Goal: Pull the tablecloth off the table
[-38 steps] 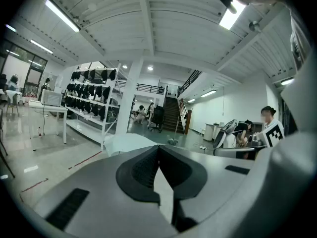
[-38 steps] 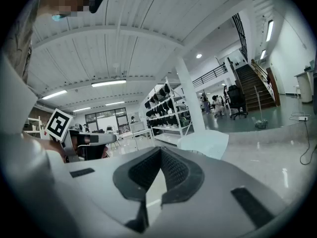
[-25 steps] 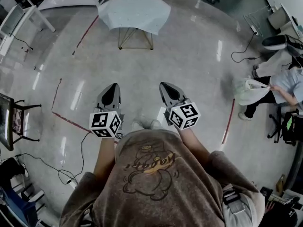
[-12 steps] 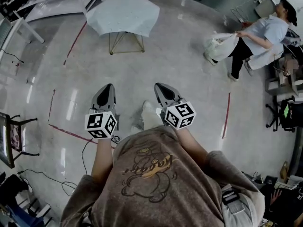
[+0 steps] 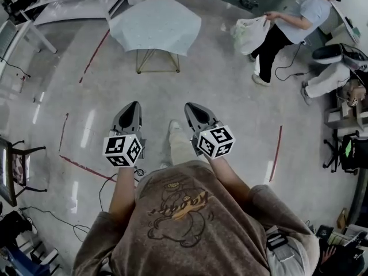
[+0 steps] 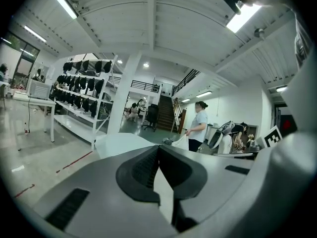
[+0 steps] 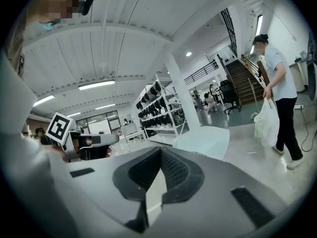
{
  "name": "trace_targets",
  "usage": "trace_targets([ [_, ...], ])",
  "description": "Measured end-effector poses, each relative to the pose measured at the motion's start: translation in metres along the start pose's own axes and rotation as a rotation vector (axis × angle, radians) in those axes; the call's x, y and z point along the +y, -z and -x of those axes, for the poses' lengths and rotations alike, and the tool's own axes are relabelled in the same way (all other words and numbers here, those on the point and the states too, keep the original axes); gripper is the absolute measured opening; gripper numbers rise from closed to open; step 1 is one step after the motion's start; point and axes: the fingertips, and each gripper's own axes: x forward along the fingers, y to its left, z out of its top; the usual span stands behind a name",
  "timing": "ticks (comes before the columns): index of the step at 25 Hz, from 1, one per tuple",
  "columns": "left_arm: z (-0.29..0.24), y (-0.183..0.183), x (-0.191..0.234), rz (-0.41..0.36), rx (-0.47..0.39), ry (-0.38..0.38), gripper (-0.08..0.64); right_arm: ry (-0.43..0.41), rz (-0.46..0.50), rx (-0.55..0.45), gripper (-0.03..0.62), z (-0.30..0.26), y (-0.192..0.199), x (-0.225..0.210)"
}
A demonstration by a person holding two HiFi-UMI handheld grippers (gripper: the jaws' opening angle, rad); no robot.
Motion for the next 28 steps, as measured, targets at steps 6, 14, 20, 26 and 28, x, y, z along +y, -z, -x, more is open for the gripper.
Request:
trace_targets([
  [6,-0.057,-0.028,0.023,0.006,-0.006,-0.007,0.018,-0.018,-0.019,-0.001,0.006,-0.054,-0.027,-0.036],
  [14,-0.140,-0.067,0.046,0.025,-0.038,-0.046,0.018,-0.052,-0.037,0.007,0.006,-0.118,-0.070,-0.096],
  [20,-0.182,-0.080,0.054,0.059,-0.060,-0.064,0.018,-0.102,-0.038,0.016,0.006,-0.152,-0.088,-0.128],
  [26,-0.196,-0.084,0.069,0.085,-0.061,-0.105,0.018,-0.126,-0.045,0.021,0.006,-0.178,-0.095,-0.141],
  [28,-0.198,-0.089,0.074,0.090,-0.068,-0.110,0.018,-0.131,-0.047,0.016,0.006,-0.185,-0.098,-0.141],
])
